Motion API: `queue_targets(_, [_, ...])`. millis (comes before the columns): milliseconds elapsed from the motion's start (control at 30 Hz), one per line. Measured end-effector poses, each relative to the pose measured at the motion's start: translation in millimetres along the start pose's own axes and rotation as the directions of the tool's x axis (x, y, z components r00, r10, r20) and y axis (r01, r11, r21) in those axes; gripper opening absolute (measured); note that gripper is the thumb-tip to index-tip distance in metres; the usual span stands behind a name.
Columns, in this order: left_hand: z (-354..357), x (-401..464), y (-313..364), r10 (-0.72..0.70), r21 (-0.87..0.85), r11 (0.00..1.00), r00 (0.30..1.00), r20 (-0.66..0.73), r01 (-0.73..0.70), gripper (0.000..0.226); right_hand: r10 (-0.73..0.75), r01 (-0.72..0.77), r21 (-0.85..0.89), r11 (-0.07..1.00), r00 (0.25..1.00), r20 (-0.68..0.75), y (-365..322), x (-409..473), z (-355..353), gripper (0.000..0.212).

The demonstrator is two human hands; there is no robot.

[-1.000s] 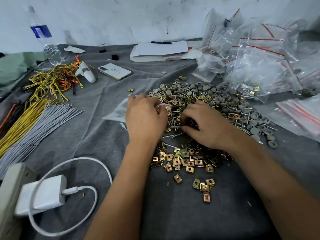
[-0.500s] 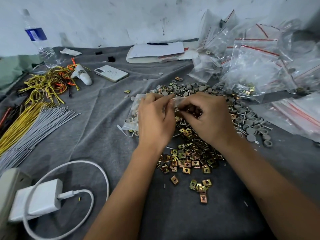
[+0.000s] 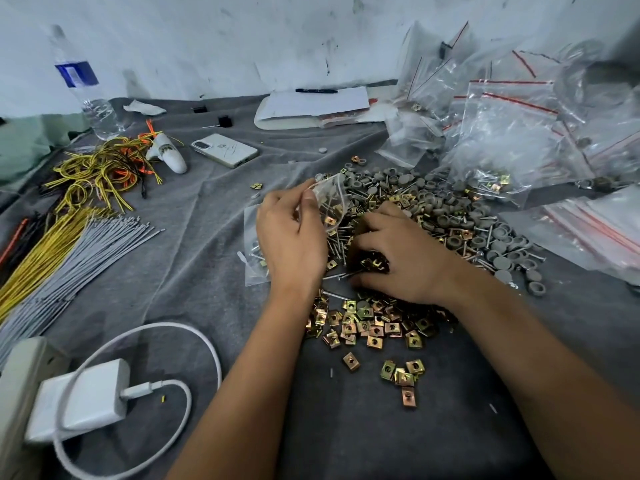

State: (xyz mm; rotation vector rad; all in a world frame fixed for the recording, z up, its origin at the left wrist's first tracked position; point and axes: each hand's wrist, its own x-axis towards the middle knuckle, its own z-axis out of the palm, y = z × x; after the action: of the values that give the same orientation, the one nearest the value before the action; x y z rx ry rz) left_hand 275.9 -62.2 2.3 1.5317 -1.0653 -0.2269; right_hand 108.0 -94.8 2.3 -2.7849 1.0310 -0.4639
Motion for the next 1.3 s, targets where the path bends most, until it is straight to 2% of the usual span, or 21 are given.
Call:
queue_targets(100, [-2, -2, 4, -0.006, -0.031, 0.999, 1.0, 0.017, 0.006, 0.03, 0.015, -0.007, -0.085, 0.996, 0.996, 0.093, -1, 3, 2, 0.041])
queue_targets(167, [-3, -4, 6, 0.001, -0.067, 0.998, 0.999, 0.045, 0.002, 0.036, 0.008, -0.004, -0.053, 0.999, 0.997, 0.076, -3, 3, 2, 0.032])
queue_targets(233, [-3, -4, 7, 0.008, -0.084, 0.996, 0.997, 0.077, -0.001, 0.042, 0.038, -0.024, 0.148, 0.989, 0.995, -0.093, -7, 1, -2, 0.015])
queue_targets(300, [-3, -4, 6, 0.035, -0.05, 0.998, 0.992, 0.119, -0.029, 0.044, 0.113, 0.001, 0.323, 0.946, 0.936, -0.334, -8, -1, -7, 0.008])
queue_targets(333, [-2, -5, 6, 0.058, -0.014, 0.998, 0.988, 0.143, -0.057, 0.045, 0.137, 0.019, 0.342, 0.94, 0.893, -0.428, -8, -2, -9, 0.007])
queue_targets(400, [0, -8, 6, 0.11, 0.04, 0.992, 0.975, 0.192, -0.12, 0.044, 0.143, 0.036, 0.324, 0.945, 0.847, -0.512, -6, -3, -11, 0.008])
queue_targets(567, [8, -13, 5, 0.18, 0.064, 0.978, 0.959, 0.219, -0.198, 0.03, 0.062, 0.076, 0.253, 0.964, 0.866, -0.496, -6, -1, -7, 0.02])
queue_targets(667, [8, -13, 6, 0.163, 0.061, 0.982, 0.96, 0.23, -0.181, 0.034, 0.123, 0.038, 0.312, 0.949, 0.869, -0.479, -6, -1, -6, 0.025])
queue_targets(900, [2, -6, 3, 0.077, -0.035, 0.997, 0.985, 0.156, -0.073, 0.042, 0.242, -0.009, 0.365, 0.931, 0.764, -0.598, -3, 0, -7, 0.016])
queue_targets(967, [1, -4, 2, 0.048, -0.085, 0.996, 0.992, 0.118, -0.038, 0.04, 0.24, -0.023, 0.357, 0.934, 0.781, -0.577, -3, -1, -6, 0.013])
queue_targets(1000, [0, -4, 2, 0.033, -0.102, 0.995, 0.994, 0.104, -0.022, 0.04, 0.224, -0.026, 0.35, 0.936, 0.812, -0.539, -3, -1, -5, 0.012])
queue_targets(1100, [1, -2, 3, -0.015, -0.153, 0.988, 0.997, 0.073, 0.026, 0.038, 0.084, 0.003, 0.247, 0.969, 0.936, -0.342, -5, -2, 1, 0.013])
queue_targets(1167, [0, -2, 3, -0.035, -0.178, 0.983, 0.998, 0.048, 0.043, 0.032, 0.001, 0.02, 0.121, 0.992, 0.986, -0.169, -9, 0, 6, 0.021])
queue_targets(1233, [0, -1, 2, -0.048, -0.185, 0.981, 0.998, 0.029, 0.053, 0.03, -0.027, 0.028, 0.051, 0.998, 0.999, -0.019, -14, 4, 9, 0.022])
queue_targets(1300, [-1, -1, 1, -0.054, -0.185, 0.981, 0.998, 0.012, 0.055, 0.031, -0.044, 0.042, 0.033, 0.999, 0.998, 0.043, -19, 7, 11, 0.017])
